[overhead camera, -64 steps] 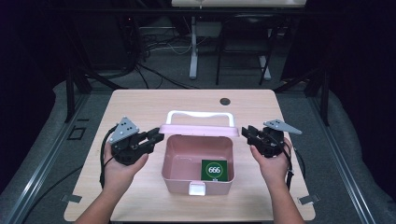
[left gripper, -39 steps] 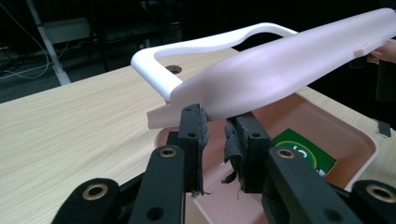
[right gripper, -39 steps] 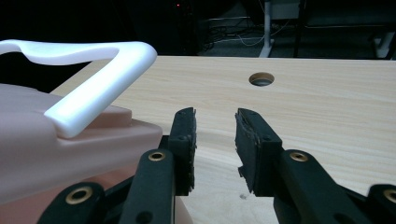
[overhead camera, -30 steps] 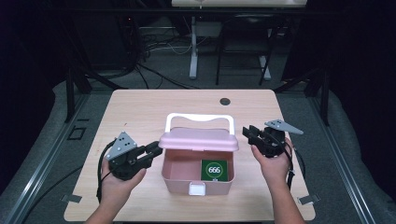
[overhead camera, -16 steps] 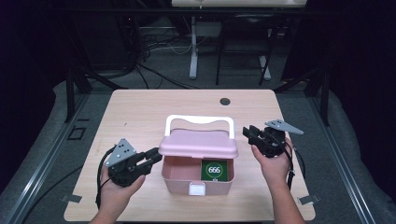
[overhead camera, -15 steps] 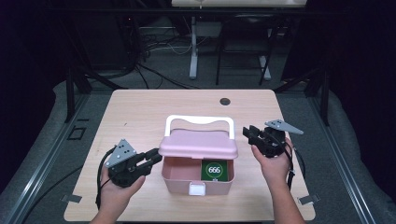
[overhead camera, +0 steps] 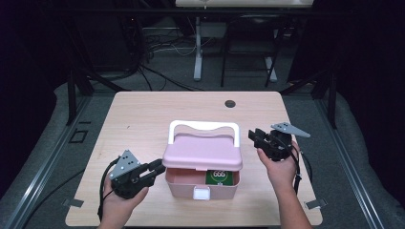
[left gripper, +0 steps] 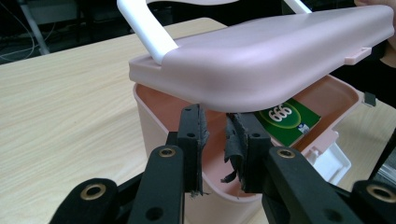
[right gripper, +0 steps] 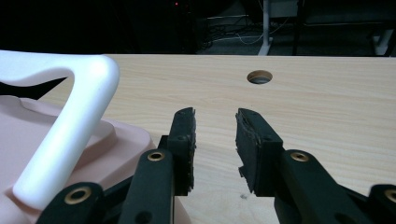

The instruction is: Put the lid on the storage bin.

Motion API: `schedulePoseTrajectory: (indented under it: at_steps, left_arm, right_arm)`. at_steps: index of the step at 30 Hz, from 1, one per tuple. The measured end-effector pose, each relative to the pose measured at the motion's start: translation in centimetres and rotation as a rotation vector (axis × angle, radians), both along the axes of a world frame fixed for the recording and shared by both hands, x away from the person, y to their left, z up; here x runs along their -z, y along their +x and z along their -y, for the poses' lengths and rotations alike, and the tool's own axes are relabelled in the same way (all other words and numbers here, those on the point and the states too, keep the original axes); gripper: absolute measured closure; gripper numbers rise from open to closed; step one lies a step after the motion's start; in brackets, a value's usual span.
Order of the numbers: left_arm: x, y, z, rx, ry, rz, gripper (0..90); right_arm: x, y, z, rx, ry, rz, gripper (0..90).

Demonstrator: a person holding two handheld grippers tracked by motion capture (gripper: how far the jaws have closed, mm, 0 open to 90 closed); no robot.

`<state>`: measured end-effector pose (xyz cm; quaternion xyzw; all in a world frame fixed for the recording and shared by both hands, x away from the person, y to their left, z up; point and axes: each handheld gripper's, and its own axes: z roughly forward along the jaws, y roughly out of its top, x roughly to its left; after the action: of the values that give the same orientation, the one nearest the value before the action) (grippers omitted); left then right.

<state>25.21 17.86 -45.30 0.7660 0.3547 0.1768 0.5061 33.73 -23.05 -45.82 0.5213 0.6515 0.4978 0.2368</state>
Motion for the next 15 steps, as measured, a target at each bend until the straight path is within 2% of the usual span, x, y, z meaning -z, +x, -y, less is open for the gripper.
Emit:
schedulePoseTrajectory:
  at_steps: [15]
  left_arm:
    - [1.3, -0.5, -0.1, 0.002, 0.002, -0.028, 75.3]
  right_arm:
    - [0.1, 0.0, 0.1, -0.001, -0.004, -0.015, 67.2]
